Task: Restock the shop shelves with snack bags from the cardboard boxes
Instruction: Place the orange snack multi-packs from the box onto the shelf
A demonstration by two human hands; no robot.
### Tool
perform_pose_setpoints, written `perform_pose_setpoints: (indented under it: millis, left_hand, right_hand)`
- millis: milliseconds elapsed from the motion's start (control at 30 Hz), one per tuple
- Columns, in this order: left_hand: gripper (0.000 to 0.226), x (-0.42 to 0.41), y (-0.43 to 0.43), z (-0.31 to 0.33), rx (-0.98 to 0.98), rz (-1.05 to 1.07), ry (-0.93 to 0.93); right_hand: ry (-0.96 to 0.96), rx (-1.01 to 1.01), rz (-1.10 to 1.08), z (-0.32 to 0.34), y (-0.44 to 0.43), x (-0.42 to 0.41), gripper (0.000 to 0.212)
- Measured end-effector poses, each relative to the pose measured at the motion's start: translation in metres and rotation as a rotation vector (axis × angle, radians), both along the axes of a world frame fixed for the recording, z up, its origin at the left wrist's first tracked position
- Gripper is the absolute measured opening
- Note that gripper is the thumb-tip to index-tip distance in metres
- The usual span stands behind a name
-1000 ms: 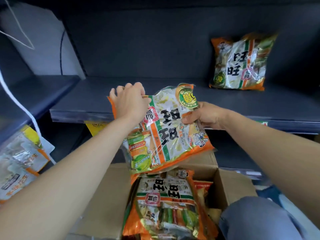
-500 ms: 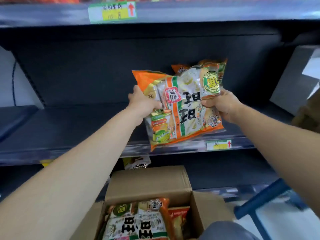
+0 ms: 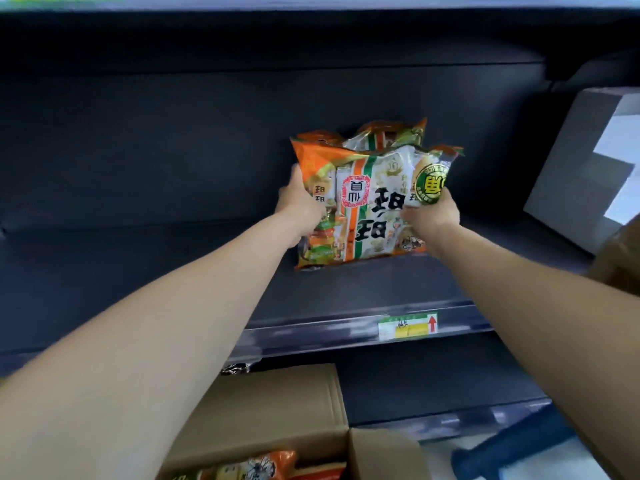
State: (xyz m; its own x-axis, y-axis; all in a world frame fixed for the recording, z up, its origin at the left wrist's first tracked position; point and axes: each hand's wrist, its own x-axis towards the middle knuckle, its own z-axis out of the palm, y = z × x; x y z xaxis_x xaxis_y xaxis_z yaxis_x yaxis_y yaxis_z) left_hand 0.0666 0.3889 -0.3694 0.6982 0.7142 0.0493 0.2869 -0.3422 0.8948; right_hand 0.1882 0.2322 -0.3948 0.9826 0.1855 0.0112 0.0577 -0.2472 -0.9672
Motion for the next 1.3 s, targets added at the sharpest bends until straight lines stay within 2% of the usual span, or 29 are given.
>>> perform_pose_setpoints:
  millis: [133, 200, 333, 467, 600, 667, 733, 900, 967, 1067, 1167, 1267, 1300]
  left_hand:
    - [0.079, 0.012, 0.013, -0.002, 0.007, 0.025, 0.006]
    - [0.072, 0.016, 0.017, -0.007, 0.016, 0.021, 0.038]
    - [0.056, 0.016, 0.019, -0.013, 0.022, 0.026, 0.037]
    - [0.057, 0.008, 0.016, -0.019, 0.059, 0.027, 0.065]
    - [0.062, -0.012, 0.01, -0.013, 0.087, 0.027, 0.071]
    - [0.057, -0.028, 0.005, -0.01, 0.108, 0.023, 0.063]
    - [0.048, -0.049, -0.003, -0.006, 0.131, 0.001, 0.046]
    - [0.026, -0.124, -0.02, -0.018, 0.108, -0.113, 0.06]
    - [0.019, -0.16, -0.025, -0.031, 0.108, -0.164, 0.123]
    - [0.013, -0.213, -0.029, -0.061, 0.062, -0.249, 0.255]
    - [0.015, -0.262, -0.023, -0.102, 0.121, -0.307, 0.554]
    - [0.01, -0.306, -0.008, -0.149, 0.073, -0.304, 0.87]
    - [0.02, -0.317, -0.004, -0.163, 0.042, -0.292, 0.959]
  right_hand:
    - [0.014, 0.058, 0.04, -0.006, 0.013, 0.008, 0.035]
    - [0.005, 0.03, 0.033, -0.009, 0.017, 0.011, 0.042]
    - [-0.025, -0.091, -0.014, -0.015, 0.023, 0.007, 0.06]
    - [-0.025, -0.33, -0.065, -0.019, 0.02, -0.004, 0.066]
    - [-0.08, -0.413, -0.108, -0.017, 0.013, -0.024, 0.048]
    - [-0.1, -0.396, -0.08, -0.015, 0.009, -0.039, 0.047]
    - [-0.124, -0.411, 0.013, -0.013, 0.006, -0.06, 0.045]
    - [-0.198, -0.399, 0.29, -0.005, 0.011, -0.14, 0.016]
    - [-0.194, -0.449, 0.43, -0.012, 0.016, -0.172, 0.007]
    - [-0.102, -0.608, 0.655, -0.039, 0.025, -0.22, 0.018]
    - [0.03, -0.923, 0.843, -0.077, 0.031, -0.267, 0.028]
    - [0.201, -1.064, 0.926, -0.117, 0.032, -0.297, 0.018]
    - [0.232, -1.106, 0.937, -0.126, 0.031, -0.304, 0.022]
